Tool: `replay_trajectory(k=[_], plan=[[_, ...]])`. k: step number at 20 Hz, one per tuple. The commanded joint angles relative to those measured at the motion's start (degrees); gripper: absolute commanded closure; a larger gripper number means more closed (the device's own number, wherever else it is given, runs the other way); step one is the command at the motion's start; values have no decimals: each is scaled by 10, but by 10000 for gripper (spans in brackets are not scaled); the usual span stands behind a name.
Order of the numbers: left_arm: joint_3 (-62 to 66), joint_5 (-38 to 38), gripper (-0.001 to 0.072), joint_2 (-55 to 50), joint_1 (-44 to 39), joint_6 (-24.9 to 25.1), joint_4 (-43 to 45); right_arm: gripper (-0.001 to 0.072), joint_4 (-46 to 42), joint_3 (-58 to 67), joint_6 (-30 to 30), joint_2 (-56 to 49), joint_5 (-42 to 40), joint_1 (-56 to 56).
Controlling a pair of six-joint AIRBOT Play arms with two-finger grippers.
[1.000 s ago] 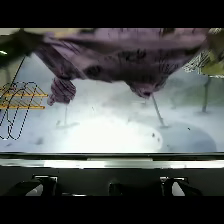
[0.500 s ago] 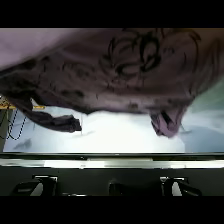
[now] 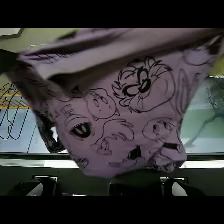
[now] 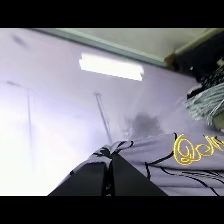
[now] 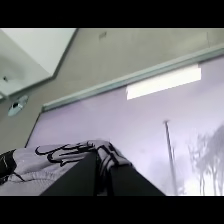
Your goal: Fold the clothes and pants, and hang the long-sleeved shirts on hangers.
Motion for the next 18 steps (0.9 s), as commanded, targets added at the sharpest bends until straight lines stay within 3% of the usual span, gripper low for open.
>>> replay_trajectory(k=[1,5,9,10,11,12,13,14,18], plan=[[-10,14,682,-158,-41,-2,-4,675,5,1,5,-178,20,66],[-10,119,682,-341,-79,-5,-5,675,-132,1,17,-350,-103,168],[-10,151,679,-445,-97,-5,-27,649,-147,1,50,-450,-143,210],[-10,150,614,-454,-97,-5,-40,579,-148,1,50,-461,-128,216],[-10,150,316,-453,-96,-5,-51,504,-148,1,50,-462,-108,216],[-10,146,14,-446,-91,-5,-57,377,-148,1,49,-455,-81,212],[-10,137,-13,-433,-82,-4,-59,259,-148,1,40,-441,-50,202],[-10,120,-13,-415,-70,-4,-59,228,-151,1,23,-418,-14,188],[-23,19,-13,-316,-3,-4,-9,227,-240,-32,-33,-276,108,122]])
